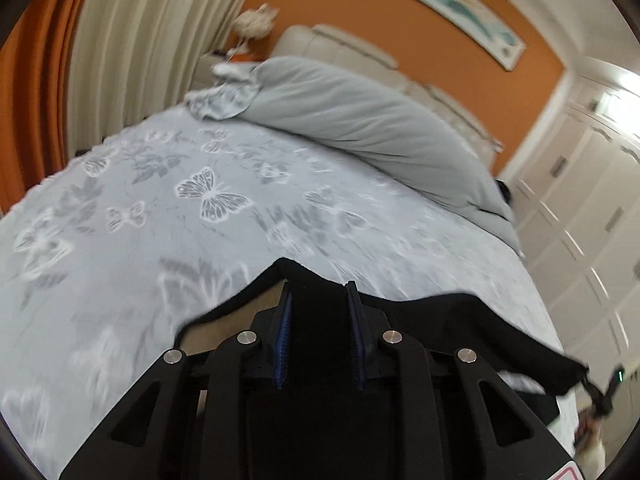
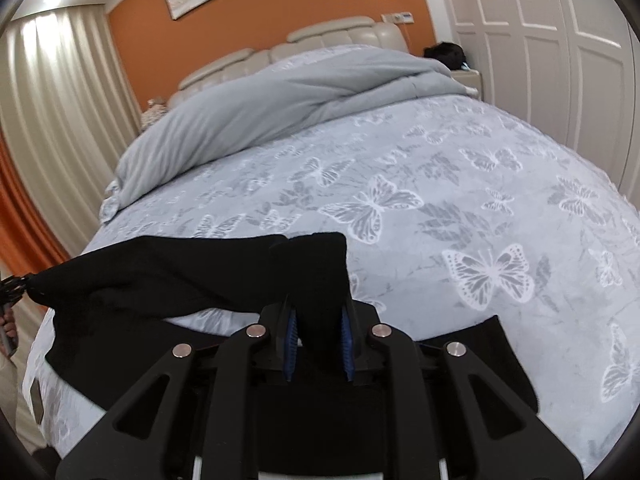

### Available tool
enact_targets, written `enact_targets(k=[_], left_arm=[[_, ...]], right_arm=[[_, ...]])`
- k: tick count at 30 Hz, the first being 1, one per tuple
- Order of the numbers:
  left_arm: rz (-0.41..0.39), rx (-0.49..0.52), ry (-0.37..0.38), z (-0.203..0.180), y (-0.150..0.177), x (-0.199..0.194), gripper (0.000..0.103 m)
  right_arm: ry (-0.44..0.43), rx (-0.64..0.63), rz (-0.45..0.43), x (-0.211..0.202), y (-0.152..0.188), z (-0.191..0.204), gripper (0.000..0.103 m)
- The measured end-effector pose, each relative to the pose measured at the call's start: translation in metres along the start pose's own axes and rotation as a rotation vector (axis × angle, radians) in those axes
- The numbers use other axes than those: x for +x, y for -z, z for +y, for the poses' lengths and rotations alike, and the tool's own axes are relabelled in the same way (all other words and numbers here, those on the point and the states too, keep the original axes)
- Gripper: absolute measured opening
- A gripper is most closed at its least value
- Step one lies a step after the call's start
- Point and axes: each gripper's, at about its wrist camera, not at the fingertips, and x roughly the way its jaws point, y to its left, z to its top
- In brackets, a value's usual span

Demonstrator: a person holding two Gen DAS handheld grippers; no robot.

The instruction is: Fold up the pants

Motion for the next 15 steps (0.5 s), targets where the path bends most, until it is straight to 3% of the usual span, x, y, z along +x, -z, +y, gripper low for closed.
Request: enact_targets(k=[3, 5, 7, 10, 13, 15], left_arm=[[0.043, -0.020, -0.032, -0.002, 0.048, -0.035, 0.023], [0.099, -0.083, -0.083, 0.012, 0.078, -0.033, 0.026], [0.141, -0.181, -0.158, 0.034, 0.104, -0.028, 0.045], [0.158, -0.404, -0.146, 0.055, 0.134, -0.033, 0.057], [0.157, -0.448, -0.126, 0.038, 0.141, -0.033, 0.079], [0.158, -0.457, -0.104, 0.023, 0.139, -0.024, 0.083]], right_arm=[[0.014, -0.020, 0.009, -0.015, 0.014, -0.013, 0.024], [0.054, -0.027, 0.049, -0.011, 0.027, -0.025, 0.035], [0.127, 0.004, 0.113, -0.004, 0.045, -0.048, 0.036], [0.185, 0.075, 0.112, -0.024, 0.060, -0.072, 0.039], [0.195, 0.088, 0.056, -0.059, 0.069, -0.071, 0.071], [0.157, 0.070, 0.007, -0.080, 0.076, -0.057, 0.078]])
